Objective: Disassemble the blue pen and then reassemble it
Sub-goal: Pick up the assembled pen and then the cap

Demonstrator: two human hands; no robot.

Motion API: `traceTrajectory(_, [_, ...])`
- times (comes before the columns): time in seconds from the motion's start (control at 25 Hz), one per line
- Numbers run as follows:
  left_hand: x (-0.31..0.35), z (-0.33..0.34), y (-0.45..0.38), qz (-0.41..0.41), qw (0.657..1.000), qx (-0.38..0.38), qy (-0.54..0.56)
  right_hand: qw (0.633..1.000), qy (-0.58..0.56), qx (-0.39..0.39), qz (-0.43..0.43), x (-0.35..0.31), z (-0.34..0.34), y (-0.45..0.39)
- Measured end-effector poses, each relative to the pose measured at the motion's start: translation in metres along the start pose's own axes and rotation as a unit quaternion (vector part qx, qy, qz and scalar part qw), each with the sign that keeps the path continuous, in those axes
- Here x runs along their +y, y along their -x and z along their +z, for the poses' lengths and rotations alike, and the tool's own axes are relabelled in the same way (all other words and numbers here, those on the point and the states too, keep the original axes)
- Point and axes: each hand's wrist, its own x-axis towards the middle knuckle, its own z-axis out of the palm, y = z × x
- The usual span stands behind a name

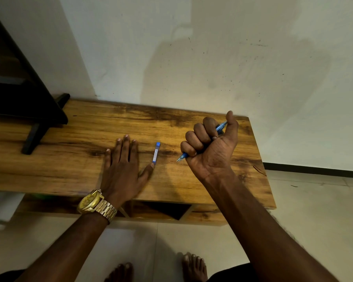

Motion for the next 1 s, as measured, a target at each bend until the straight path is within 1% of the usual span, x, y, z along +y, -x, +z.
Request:
traceTrajectory(0.56, [0.0000,0.0001,-0.0003,-0.002,1.000,0.001,-0.014,1.000,0.017,-0.002,0.008,0.0002,-0.0010,0.0012])
traceTrajectory(1.0, [0.0010,-0.0032,0.0000,-0.001,1.000,-0.009,-0.013,1.000,0.023,0.014,0.004,0.0013,-0.0004,0.0014])
